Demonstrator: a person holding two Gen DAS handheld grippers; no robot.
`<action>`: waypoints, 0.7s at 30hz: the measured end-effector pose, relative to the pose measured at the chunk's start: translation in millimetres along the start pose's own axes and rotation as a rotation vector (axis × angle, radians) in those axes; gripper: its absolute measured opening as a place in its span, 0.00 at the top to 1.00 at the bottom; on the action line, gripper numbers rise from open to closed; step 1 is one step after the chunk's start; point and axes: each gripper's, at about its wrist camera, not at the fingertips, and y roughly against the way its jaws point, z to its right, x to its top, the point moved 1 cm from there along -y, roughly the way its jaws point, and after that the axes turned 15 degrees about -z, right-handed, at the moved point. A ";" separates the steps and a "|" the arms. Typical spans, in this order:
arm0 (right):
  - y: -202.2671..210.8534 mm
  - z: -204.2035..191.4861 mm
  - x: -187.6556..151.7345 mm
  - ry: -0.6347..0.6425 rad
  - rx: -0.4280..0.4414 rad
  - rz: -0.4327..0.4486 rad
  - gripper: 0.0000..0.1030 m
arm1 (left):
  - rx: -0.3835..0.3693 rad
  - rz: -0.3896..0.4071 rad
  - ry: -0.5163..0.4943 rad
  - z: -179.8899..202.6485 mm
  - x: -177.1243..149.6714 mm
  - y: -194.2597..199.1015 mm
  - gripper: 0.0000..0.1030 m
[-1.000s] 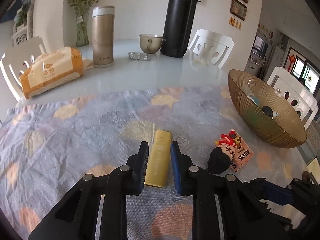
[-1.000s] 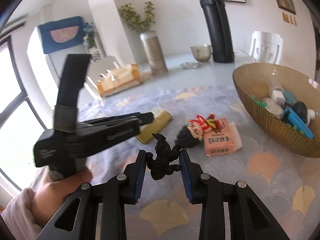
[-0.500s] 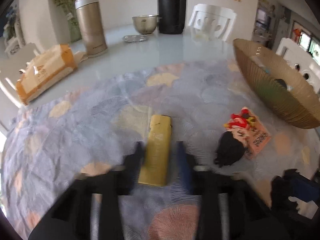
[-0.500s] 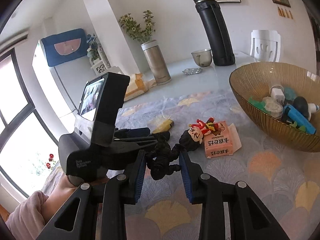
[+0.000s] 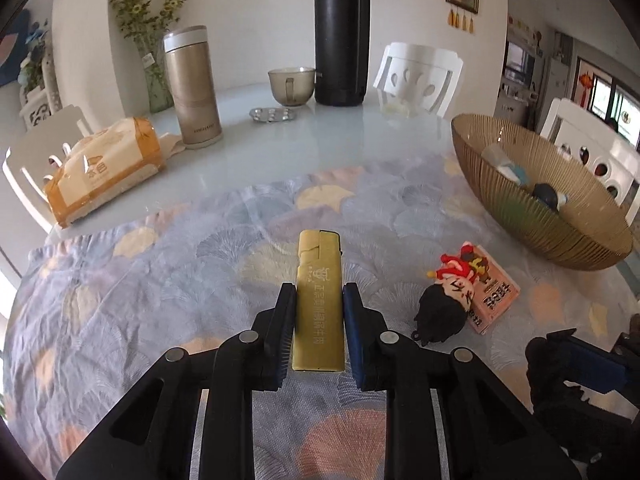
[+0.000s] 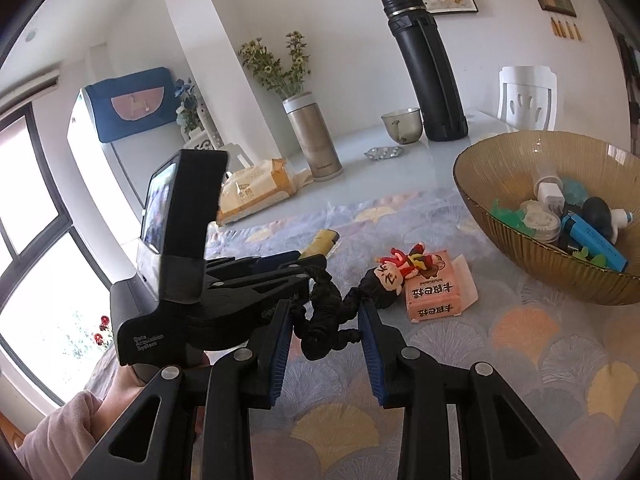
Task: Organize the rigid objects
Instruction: 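Carry the yellow stick and black figure over the bowl and release both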
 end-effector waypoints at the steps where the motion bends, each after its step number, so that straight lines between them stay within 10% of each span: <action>1: 0.7 0.6 -0.5 -0.003 0.001 0.003 0.68 | 0.000 0.007 0.003 -0.5 -0.2 0.8 0.80; 21: 52.5 34.4 19.6 -0.084 0.066 0.168 0.68 | -0.085 0.187 0.069 0.7 23.9 48.8 0.80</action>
